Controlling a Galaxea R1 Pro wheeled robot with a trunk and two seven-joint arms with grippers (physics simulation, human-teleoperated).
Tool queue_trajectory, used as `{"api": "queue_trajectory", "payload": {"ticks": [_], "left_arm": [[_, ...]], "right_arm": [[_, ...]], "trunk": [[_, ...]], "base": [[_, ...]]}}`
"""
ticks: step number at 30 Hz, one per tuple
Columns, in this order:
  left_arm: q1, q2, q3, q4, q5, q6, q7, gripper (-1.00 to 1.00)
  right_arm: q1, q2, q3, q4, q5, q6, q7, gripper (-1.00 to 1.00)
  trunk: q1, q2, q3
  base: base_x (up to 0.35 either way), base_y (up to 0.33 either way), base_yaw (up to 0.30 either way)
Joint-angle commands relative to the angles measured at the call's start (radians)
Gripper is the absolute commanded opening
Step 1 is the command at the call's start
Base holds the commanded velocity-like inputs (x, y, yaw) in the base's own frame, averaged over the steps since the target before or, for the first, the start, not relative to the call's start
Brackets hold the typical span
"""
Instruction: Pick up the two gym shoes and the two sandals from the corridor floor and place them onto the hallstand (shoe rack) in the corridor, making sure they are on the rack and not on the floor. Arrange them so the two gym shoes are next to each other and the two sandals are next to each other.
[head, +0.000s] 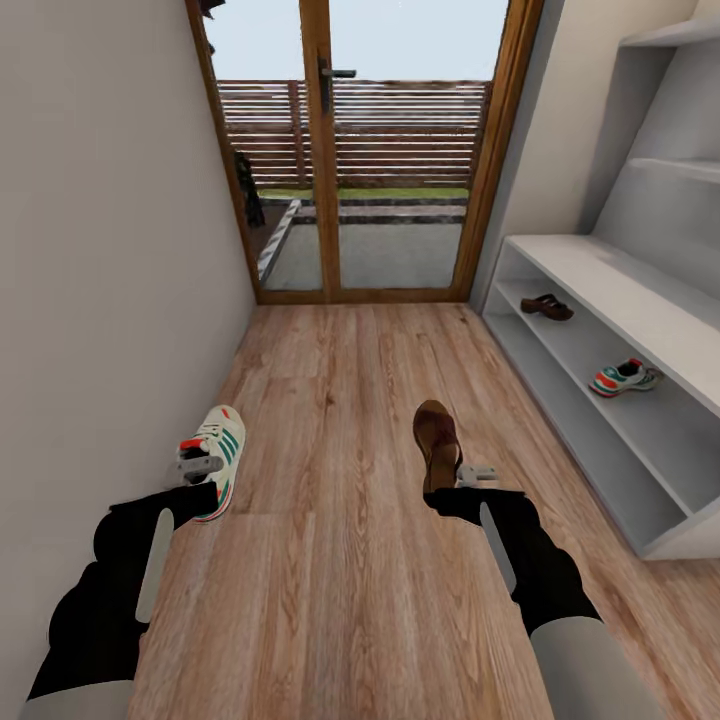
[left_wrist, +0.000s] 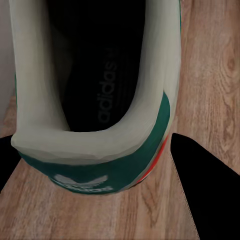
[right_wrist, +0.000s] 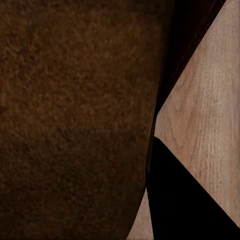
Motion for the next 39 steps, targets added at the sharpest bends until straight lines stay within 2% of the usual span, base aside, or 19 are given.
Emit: {"api": "queue_trajectory", "payload": {"ticks": [1, 39], "left_arm": [[0.000, 0.000, 0.000, 0.000, -0.001, 0.000, 0.000, -1.00], [0.000, 0.000, -0.002, 0.000, -0.001, 0.000, 0.000, -1.00]], "right_arm": [[0.000, 0.000, 0.000, 0.000, -0.004, 0.000, -0.003, -1.00], [0.000, -0.001, 0.000, 0.001, -0.005, 0.000, -0.003, -1.00]], "trunk": [[0.000, 0.000, 0.000], [0.000, 0.000, 0.000]], "base": [[0.338, 0.000, 0.000], [0.339, 0.050, 0.000]]}}
